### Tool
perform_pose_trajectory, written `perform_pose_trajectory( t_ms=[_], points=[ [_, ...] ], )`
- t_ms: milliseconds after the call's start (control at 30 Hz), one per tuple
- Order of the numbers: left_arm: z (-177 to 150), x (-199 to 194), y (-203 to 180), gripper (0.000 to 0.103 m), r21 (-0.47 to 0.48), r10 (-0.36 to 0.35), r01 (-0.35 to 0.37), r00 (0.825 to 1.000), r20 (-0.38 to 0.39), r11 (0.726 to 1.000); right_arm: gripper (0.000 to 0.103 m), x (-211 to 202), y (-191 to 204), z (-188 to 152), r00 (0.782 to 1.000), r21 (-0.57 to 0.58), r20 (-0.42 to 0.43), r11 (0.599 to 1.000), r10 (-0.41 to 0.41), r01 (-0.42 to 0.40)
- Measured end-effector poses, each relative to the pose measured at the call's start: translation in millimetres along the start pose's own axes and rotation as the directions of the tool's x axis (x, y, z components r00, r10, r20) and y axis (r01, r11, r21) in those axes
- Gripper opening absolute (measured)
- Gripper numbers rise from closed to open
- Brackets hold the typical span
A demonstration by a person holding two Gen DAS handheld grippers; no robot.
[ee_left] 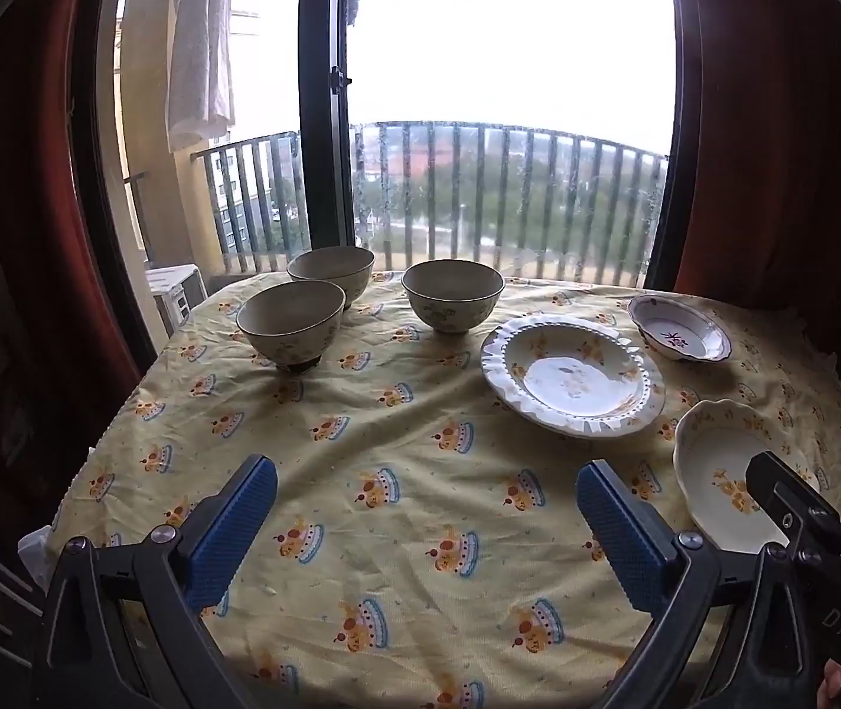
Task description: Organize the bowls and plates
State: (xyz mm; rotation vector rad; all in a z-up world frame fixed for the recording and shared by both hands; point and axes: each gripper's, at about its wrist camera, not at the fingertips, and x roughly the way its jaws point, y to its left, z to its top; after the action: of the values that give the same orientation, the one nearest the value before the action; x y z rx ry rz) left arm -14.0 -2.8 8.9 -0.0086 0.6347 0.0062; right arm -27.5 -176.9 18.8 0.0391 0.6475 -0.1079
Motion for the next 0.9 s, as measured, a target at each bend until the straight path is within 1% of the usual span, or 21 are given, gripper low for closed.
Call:
perform_pose_trajectory(
  t_ms=[200,900],
  points=[
    [-1.3,0.3,-3.3,0.102,0.022,-0.001,0.001,1.000,-0.001,1.000,0.103,0.3,-7.4,-0.9,1.000,0.034,-0.004,0.999,-0.016,0.016],
    [-5.0,-5.4,0.0,0.102,0.020,0.008,-0.009,1.000,0.016,1.000,0.103,-5.8,-10.2,-0.6,1.000,0.018,0.004,1.000,-0.017,0.017]
  ],
)
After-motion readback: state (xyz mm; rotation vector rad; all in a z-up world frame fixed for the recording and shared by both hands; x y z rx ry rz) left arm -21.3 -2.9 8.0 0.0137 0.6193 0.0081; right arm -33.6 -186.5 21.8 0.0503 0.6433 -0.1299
